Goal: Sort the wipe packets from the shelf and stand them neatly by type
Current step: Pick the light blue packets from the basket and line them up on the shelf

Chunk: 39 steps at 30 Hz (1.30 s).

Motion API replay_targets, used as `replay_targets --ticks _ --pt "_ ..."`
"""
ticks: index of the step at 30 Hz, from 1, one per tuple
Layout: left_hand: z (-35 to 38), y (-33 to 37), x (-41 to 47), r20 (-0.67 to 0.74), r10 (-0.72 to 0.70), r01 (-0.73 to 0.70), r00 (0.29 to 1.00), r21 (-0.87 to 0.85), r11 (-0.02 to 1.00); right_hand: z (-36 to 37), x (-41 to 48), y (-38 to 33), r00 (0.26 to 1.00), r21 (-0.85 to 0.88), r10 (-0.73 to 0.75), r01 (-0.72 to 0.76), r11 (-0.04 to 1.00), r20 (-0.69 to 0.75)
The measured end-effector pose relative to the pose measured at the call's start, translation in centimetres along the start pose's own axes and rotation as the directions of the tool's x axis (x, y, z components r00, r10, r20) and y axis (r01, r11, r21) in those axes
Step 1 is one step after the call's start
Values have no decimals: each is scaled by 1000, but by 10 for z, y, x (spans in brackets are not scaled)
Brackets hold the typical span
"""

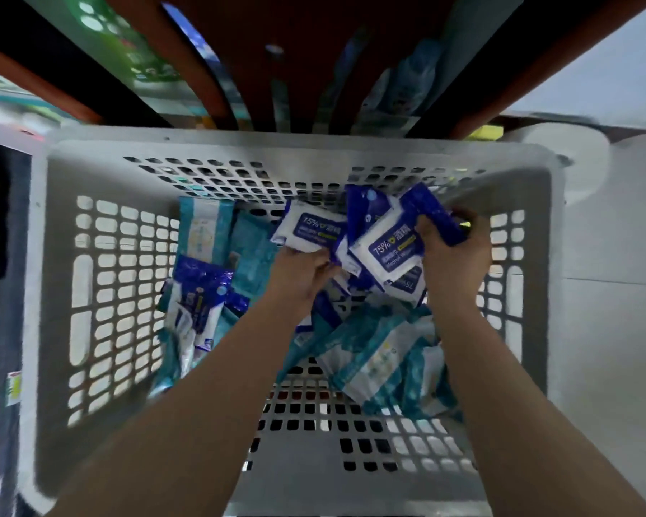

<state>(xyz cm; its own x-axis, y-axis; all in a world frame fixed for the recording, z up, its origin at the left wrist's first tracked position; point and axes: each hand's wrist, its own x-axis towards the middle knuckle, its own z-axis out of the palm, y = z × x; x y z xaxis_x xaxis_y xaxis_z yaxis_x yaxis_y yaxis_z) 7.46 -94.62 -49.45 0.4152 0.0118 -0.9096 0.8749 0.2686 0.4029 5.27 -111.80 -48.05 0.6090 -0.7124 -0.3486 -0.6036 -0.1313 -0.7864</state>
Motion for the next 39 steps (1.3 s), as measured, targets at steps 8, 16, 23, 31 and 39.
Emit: replay_targets --ticks 8,16,23,31,39 --pt "16 -10 10 155 68 -164 986 785 598 26 1 42 839 -562 -195 495 662 509" --pt "-25 -8 5 109 293 -210 950 916 342 37 -27 18 756 -583 -279 641 500 592" --pt "-125 -2 -6 -59 558 123 828 989 -77 81 -88 18 481 -290 -278 803 521 832" --pt "-165 -16 11 -145 520 158 842 987 21 127 -119 38 395 -368 69 760 536 916" --pt "-174 -7 4 -121 636 -102 763 948 303 151 -144 36 503 -306 227 79 949 834"
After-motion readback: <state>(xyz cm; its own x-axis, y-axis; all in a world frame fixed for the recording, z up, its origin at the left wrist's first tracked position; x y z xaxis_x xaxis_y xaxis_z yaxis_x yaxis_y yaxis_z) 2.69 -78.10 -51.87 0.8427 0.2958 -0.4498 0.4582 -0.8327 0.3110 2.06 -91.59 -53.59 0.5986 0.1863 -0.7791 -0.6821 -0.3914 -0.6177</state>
